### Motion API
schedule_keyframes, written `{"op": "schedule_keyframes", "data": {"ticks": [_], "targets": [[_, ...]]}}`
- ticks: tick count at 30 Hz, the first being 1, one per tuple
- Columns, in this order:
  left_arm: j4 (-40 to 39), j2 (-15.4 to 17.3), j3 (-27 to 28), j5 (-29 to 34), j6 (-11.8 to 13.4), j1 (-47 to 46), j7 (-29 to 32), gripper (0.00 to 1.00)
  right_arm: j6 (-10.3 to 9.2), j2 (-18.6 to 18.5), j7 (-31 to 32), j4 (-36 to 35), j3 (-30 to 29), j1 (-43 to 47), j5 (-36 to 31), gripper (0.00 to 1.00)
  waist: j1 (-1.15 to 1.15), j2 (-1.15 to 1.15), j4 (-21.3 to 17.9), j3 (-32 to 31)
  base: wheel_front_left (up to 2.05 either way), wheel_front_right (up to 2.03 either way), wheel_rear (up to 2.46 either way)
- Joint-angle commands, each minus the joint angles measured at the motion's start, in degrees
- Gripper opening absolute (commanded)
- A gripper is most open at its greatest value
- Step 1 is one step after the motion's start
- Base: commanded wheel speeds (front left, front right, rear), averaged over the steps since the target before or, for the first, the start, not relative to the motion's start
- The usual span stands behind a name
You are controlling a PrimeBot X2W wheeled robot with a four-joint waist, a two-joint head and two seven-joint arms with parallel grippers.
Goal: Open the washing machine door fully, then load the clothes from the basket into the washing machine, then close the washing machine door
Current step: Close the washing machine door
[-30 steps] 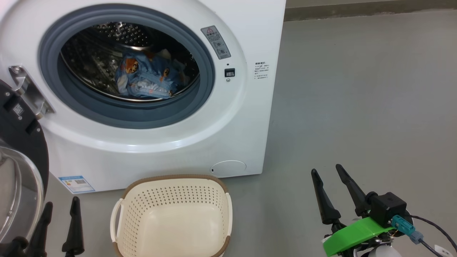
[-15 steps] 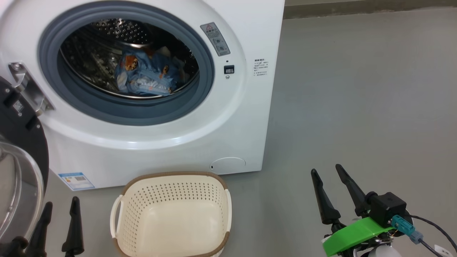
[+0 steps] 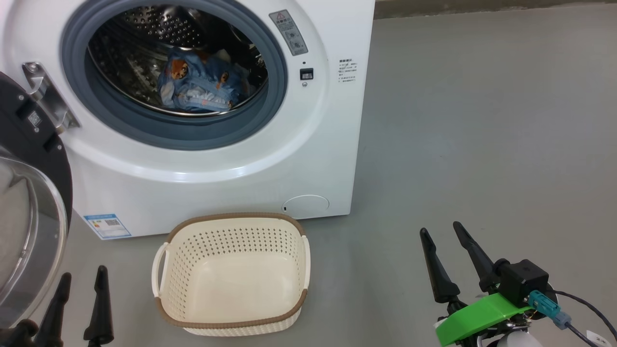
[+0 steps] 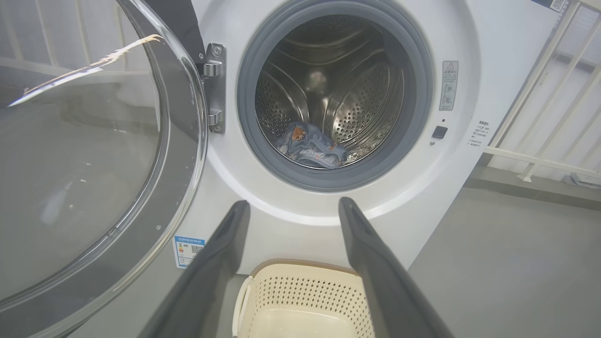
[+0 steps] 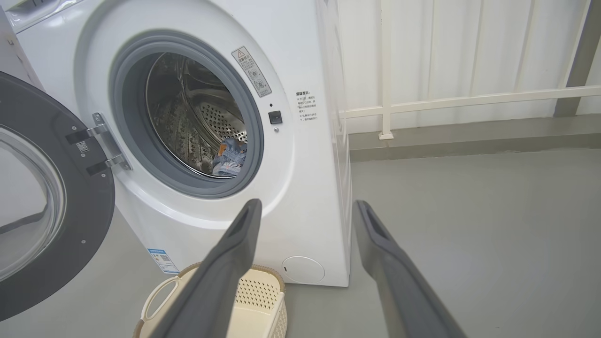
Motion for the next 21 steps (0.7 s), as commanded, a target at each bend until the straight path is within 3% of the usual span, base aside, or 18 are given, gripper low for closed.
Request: {"op": "schedule_keyframes", "data": {"ticks": [1,21], "targets": [[-1.11,1.59,2.03,0.29,-0.21,-1.62,-0.38,1.00,0.25,-0.31,-0.46,-1.18,1.38,-1.40,0.15,1.00,0.00,0.00,0.01,-0.08,0.00,0.00,0.00],[-0.88,1.42,1.88,0.78,-0.21,-1.48,-0.38,1.00,0.25,-0.31,-0.46,-0.88,1.47,-1.35,0.02,1.00,0.00,0.00,-0.08,-0.39,0.00,0.00,0.00]]}}
